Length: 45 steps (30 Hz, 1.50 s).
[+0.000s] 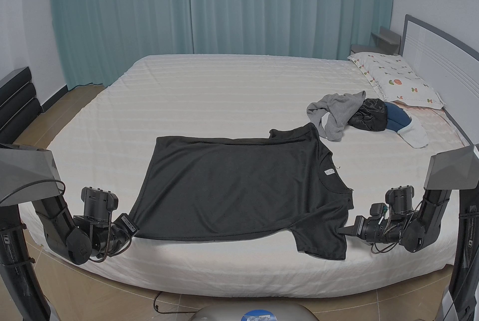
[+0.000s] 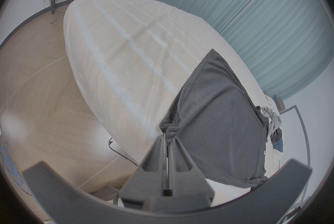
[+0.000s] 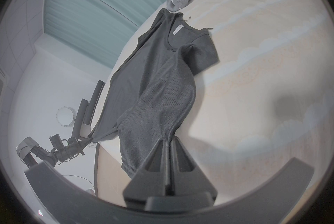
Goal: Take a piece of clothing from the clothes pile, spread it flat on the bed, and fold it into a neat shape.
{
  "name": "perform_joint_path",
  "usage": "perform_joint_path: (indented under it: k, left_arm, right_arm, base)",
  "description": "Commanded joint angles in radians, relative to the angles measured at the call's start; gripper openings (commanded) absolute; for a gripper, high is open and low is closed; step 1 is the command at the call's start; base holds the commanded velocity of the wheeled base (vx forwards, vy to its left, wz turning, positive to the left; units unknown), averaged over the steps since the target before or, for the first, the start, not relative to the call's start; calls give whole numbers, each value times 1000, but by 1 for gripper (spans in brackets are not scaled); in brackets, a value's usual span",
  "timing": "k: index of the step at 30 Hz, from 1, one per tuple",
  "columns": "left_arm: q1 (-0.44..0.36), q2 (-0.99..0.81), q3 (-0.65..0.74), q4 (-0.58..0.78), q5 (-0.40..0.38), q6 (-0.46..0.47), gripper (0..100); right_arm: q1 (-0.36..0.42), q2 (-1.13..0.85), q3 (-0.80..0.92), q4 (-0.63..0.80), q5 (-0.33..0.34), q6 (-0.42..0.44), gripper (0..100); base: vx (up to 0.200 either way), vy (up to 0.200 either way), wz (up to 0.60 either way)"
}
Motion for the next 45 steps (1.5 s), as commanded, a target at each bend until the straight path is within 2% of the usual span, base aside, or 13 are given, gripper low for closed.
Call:
perform_joint_path:
  k: [1,5,12,15,19,22,25,29,41,45]
  left_arm:
    - [0,0,0,0,0,-2,0]
    - [-5,-3,14,0,-2,0,0]
    - [-11,-31,35,-4,4,15,0]
    - [-9,-49,50,-5,1,25,0]
    - [-9,-60,87,-7,4,106,0]
    - [-9,-64,93,-5,8,120,0]
    - [-11,-64,101,-4,8,132,0]
    - [-12,-63,136,-8,8,204,0]
    - [-65,-64,190,-7,9,230,0]
    - [-65,-66,230,-13,9,311,0]
  right_arm:
    - [0,-46,-5,43,-8,-3,0]
    - [-5,-105,33,92,-47,-3,0]
    - [-19,-184,155,80,-42,-3,0]
    - [-28,-227,207,80,-34,-3,0]
    - [-39,-292,280,77,35,-3,0]
    - [-39,-309,314,78,39,-10,0]
    - [-36,-302,339,78,39,-49,0]
    - [-52,-293,366,80,39,-99,0]
    - [-48,-293,448,80,30,-199,0]
    - [-51,-289,466,80,30,-254,0]
  base:
    - [0,0,0]
    - [0,0,0]
    - [0,0,0]
    - [0,0,0]
    - [0,0,0]
    - [0,0,0]
    - [0,0,0]
    - [0,0,0]
    - [0,0,0]
    - [0,0,0]
